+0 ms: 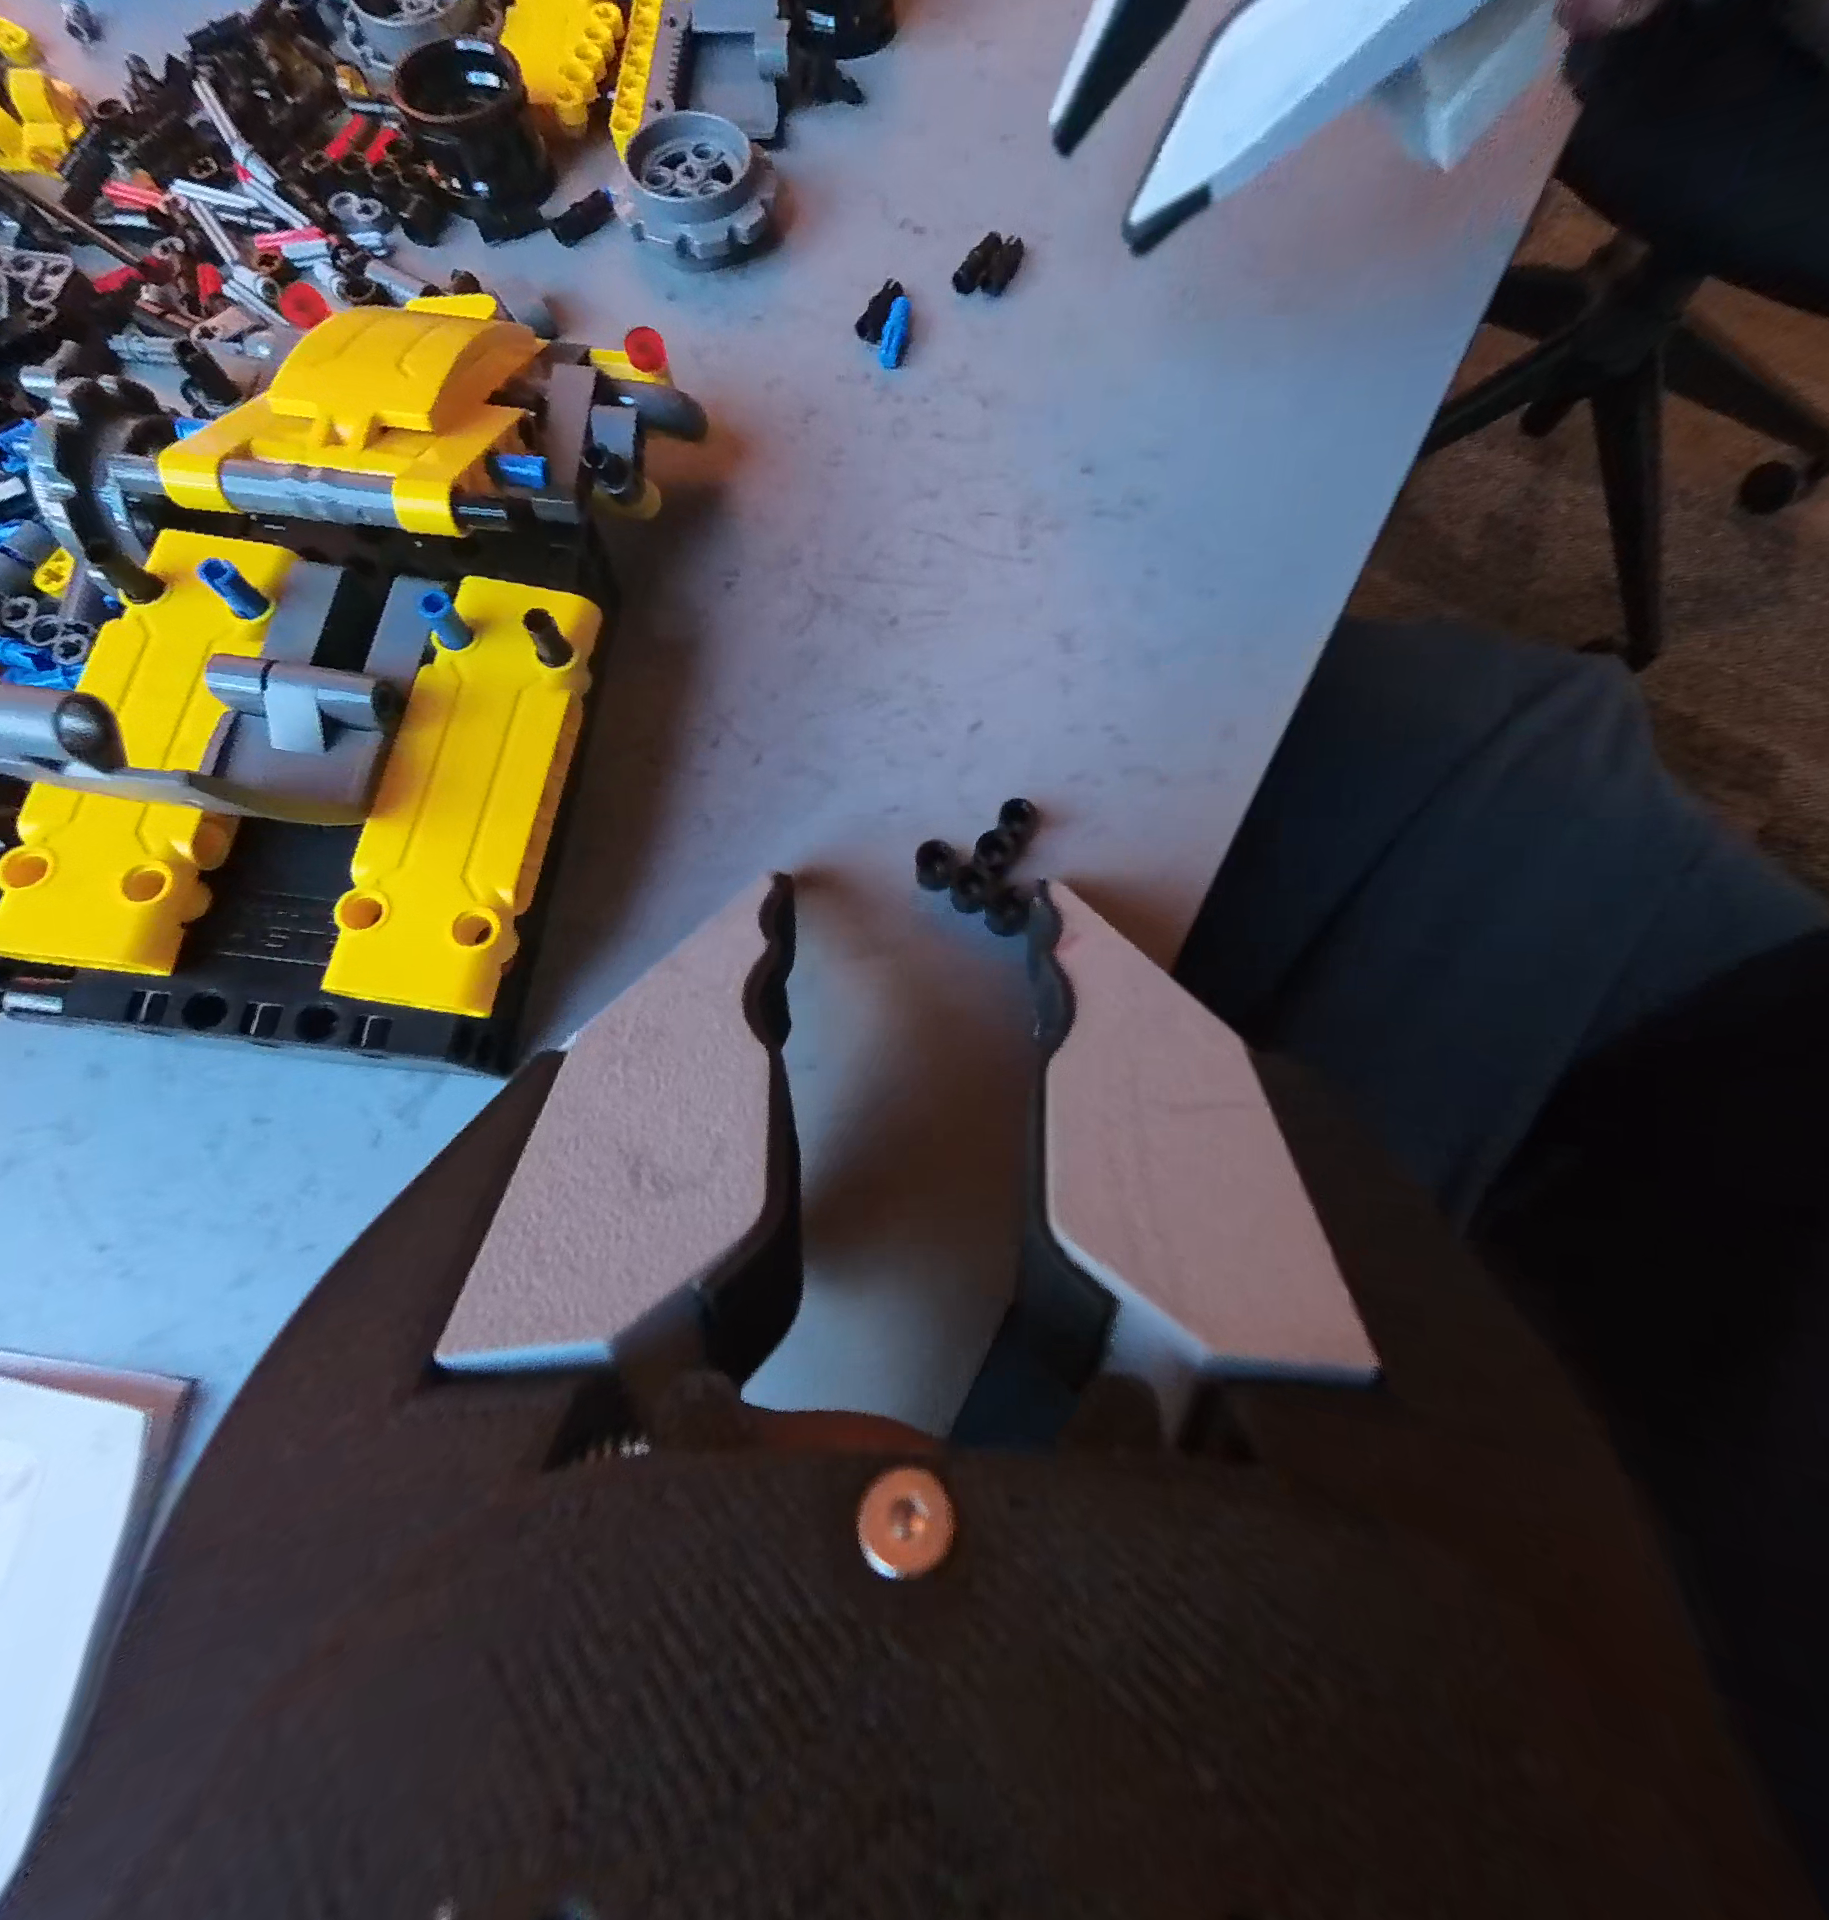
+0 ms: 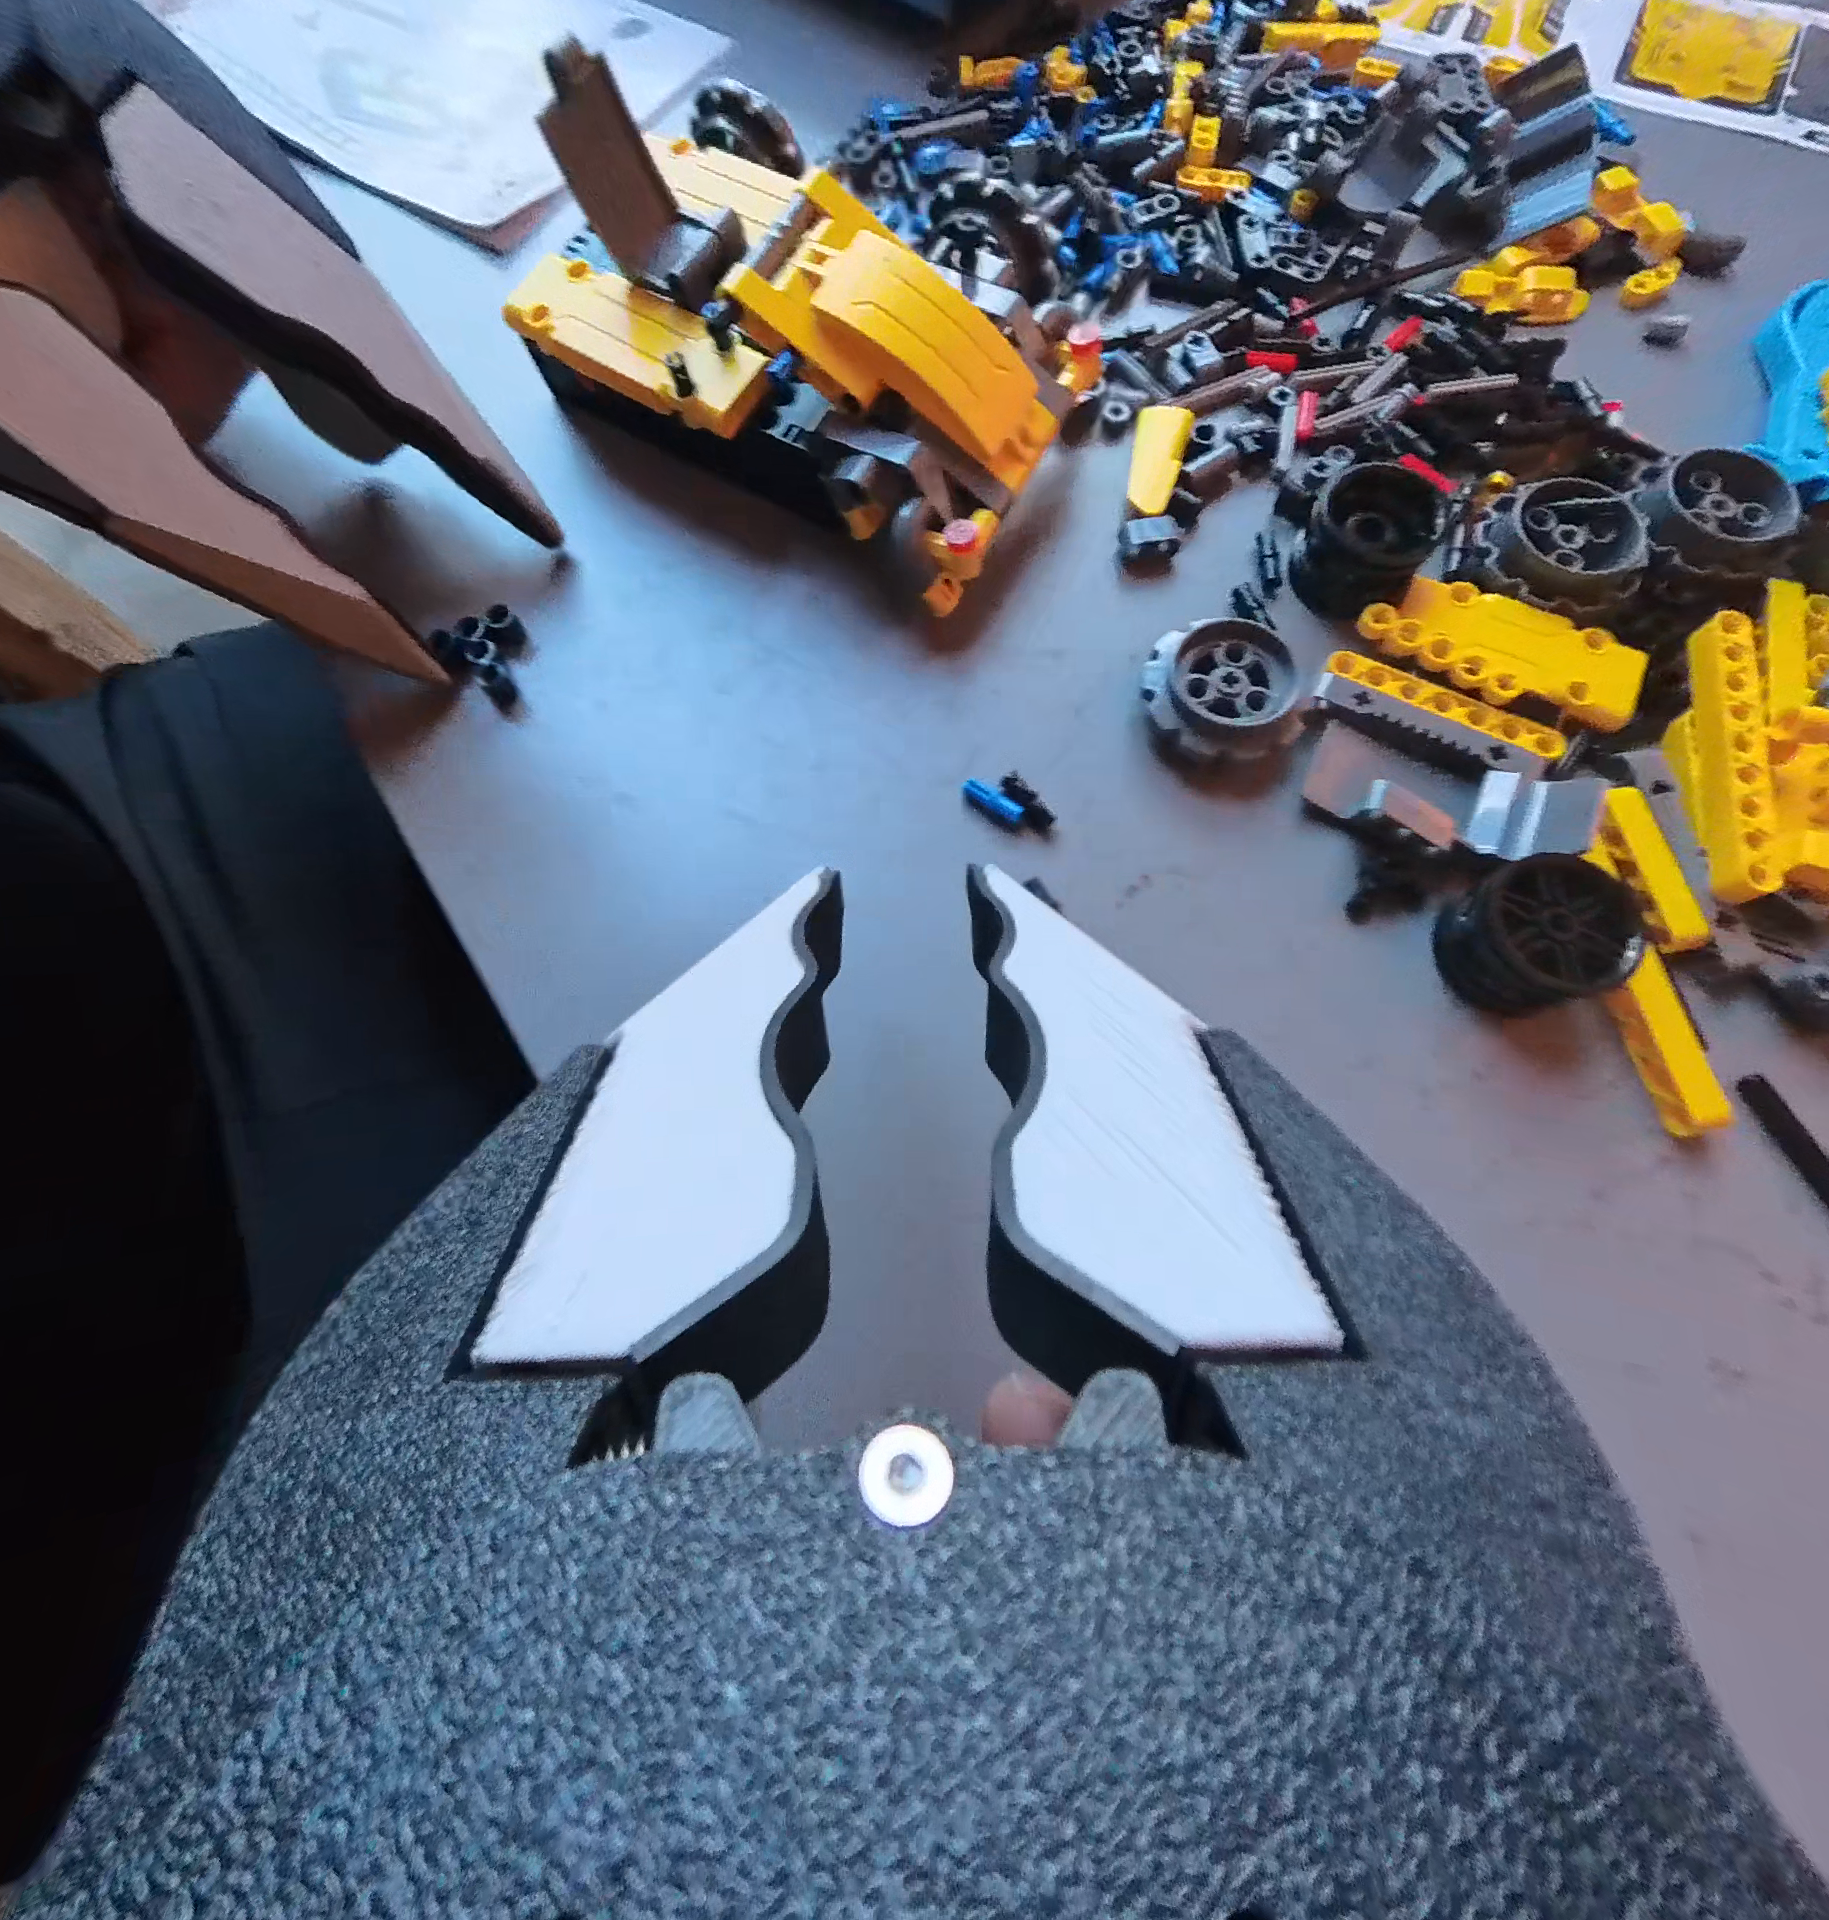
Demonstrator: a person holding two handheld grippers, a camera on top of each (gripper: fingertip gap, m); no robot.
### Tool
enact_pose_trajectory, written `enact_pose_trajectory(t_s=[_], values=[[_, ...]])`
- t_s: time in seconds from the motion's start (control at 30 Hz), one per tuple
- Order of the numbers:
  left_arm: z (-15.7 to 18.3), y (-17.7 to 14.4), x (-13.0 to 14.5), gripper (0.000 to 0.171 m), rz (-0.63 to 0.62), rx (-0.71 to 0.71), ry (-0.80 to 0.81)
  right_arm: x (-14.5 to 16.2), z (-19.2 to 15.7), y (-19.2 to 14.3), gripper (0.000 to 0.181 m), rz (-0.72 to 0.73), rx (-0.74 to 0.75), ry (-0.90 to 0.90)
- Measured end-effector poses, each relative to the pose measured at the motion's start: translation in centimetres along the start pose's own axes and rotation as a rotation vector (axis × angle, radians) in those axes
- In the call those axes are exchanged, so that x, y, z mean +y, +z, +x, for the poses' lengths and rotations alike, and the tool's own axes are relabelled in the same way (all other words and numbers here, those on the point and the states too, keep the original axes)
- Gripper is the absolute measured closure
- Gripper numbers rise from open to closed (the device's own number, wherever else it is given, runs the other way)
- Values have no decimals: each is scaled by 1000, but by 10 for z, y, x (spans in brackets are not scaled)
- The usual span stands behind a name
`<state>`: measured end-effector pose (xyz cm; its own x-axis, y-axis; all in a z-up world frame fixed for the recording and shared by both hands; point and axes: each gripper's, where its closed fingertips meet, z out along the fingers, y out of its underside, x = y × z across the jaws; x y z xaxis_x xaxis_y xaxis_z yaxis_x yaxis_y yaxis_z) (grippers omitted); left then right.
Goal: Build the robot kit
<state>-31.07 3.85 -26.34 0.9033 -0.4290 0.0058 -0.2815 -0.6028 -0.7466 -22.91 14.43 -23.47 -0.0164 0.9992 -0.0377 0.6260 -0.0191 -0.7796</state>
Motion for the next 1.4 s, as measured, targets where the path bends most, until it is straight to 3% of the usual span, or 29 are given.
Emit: enact_pose_trajectory(t_s=[0.47, 0.6, 1.07, 1.4], values=[[5, -10, 4, 125, -6, 35, 0, 2, 18, 40, 161, -223, -152, -244], [-2, -17, -1, 126, 25, 17, -18, 5, 13, 44, 170, -272, -199, -285], [-5, -18, -2, 129, 46, 13, -25, 3, 13, 37, 169, -278, -141, -295], [-6, -21, -2, 133, 75, 5, -23, 4, 8, 44, 178, -276, -190, -202]])
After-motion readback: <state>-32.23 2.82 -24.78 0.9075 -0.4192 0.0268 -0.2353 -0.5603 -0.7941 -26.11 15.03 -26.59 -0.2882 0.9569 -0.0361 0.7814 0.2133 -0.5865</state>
